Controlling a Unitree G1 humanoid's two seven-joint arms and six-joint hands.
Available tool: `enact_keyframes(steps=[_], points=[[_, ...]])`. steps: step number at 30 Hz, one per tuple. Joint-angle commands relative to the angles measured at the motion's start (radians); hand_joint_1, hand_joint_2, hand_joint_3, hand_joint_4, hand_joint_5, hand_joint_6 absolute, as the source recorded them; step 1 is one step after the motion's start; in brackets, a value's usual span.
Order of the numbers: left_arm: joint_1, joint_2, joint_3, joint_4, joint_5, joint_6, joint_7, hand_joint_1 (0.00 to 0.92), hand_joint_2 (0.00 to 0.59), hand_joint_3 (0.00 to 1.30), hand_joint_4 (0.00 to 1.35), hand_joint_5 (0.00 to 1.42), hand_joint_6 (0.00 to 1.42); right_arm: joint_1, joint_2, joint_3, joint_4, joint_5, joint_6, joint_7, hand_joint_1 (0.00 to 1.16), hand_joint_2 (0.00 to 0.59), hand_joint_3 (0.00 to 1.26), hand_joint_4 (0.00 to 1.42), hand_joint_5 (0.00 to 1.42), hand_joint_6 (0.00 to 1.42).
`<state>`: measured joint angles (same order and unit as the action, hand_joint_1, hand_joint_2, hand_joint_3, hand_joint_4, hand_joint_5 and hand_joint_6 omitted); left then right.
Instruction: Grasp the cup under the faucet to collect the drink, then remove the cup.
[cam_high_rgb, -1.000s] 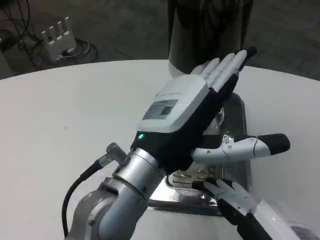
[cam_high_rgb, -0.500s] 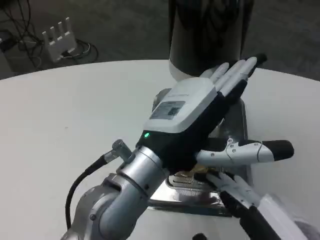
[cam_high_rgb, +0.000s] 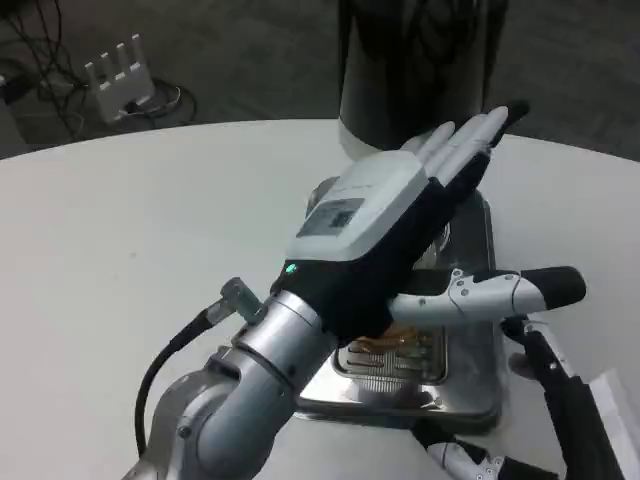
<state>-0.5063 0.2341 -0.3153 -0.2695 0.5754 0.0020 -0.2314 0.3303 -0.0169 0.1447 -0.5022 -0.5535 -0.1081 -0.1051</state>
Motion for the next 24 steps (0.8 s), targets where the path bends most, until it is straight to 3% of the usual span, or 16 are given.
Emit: enact_keyframes(steps=[1,11,24], points=[[0.029,0.008,-0.01,0.026,0.0,0.028,-0.031,0.0,0.07,0.0,0.0,0.0,0.0,-0.065,0.034,0.024,0.119,0.004,0.005,-0.059,0.88,0.177,0.05,0.07,0.12,0.21],[0.037,0.009,0.0,0.03,-0.007,0.022,-0.015,0.0,0.075,0.0,0.0,0.0,0.0,-0.207,0.043,0.047,0.25,-0.019,0.042,-0.104,0.83,0.18,0.05,0.07,0.12,0.21],[0.008,0.013,0.014,0.043,-0.015,0.03,-0.027,0.0,0.076,0.0,0.0,0.0,0.0,-0.395,0.06,0.029,0.411,0.022,0.078,-0.146,0.78,0.185,0.05,0.08,0.12,0.22]])
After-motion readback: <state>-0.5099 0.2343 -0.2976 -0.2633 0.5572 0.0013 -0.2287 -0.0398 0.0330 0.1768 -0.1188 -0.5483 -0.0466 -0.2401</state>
